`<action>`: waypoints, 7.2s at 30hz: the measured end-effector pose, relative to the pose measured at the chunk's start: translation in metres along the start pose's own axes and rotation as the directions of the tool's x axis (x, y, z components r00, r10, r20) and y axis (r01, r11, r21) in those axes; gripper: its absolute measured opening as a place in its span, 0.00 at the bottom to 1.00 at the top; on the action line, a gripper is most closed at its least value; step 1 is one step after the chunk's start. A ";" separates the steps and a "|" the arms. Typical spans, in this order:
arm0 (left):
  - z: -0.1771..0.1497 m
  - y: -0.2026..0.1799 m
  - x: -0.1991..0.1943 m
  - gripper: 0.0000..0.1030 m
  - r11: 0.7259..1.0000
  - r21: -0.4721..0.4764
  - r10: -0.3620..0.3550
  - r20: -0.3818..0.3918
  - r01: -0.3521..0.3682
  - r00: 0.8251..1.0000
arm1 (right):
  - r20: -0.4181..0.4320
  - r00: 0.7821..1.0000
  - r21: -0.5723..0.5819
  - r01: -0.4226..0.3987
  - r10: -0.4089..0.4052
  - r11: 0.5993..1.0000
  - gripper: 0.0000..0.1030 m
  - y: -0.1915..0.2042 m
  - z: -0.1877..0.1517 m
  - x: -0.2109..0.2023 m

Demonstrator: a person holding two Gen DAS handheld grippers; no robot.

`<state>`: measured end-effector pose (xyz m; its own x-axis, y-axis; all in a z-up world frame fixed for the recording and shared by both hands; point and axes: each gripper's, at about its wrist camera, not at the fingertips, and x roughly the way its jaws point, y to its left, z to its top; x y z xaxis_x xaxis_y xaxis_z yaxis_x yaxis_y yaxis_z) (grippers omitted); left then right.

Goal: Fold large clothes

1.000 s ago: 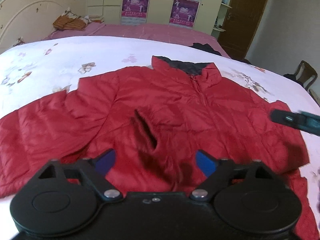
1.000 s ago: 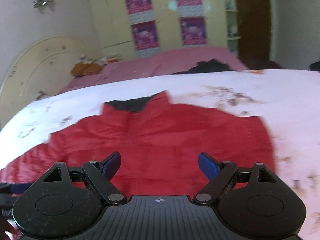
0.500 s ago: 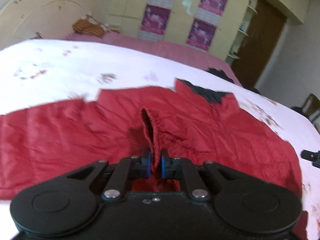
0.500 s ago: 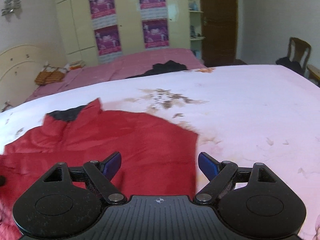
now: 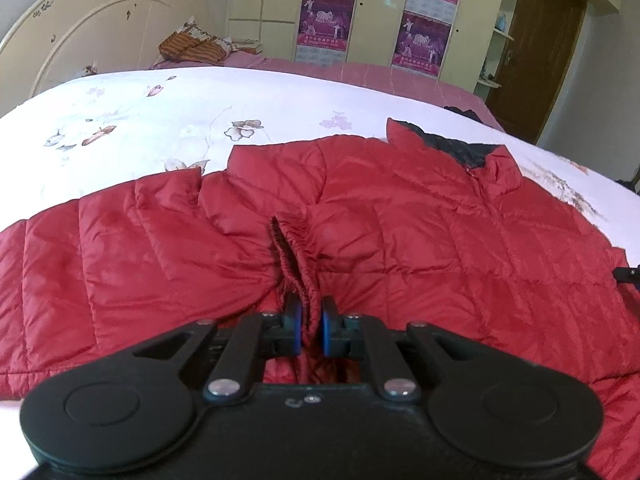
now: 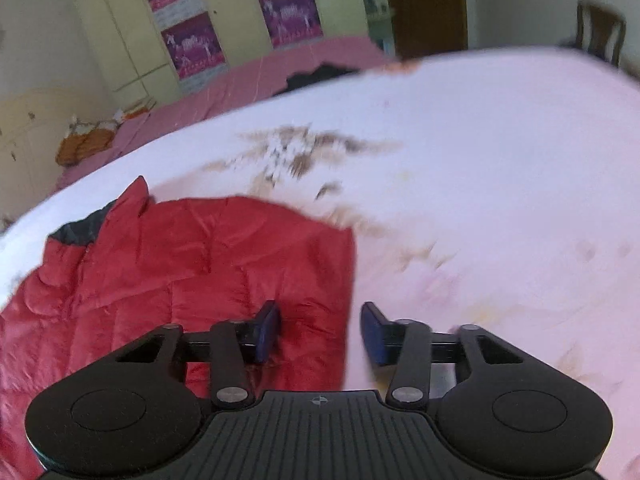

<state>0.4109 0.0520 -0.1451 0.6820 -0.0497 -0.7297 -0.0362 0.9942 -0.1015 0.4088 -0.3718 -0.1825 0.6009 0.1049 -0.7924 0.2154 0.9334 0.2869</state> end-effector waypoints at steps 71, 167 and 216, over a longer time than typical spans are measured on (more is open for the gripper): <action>-0.061 0.196 -0.122 0.71 0.841 -0.429 0.301 -0.136 -0.330 0.944 | 0.023 0.992 -0.478 -0.100 0.126 0.873 0.44 0.200 -0.108 -0.034; -0.028 0.040 -0.039 0.30 0.964 0.136 0.216 0.109 -0.230 0.970 | 0.164 0.972 -0.288 -0.116 0.169 0.950 0.14 0.140 -0.045 -0.084; -0.032 0.035 -0.034 0.03 0.952 0.254 0.151 0.094 -0.170 0.984 | 0.060 0.993 -0.153 0.115 -0.107 0.982 0.18 0.061 -0.051 -0.034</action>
<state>0.3628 0.0851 -0.1453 0.7341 0.1097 -0.6702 0.0352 0.9794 0.1989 0.3628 -0.3007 -0.1653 0.6196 -0.0159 -0.7848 0.1624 0.9808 0.1084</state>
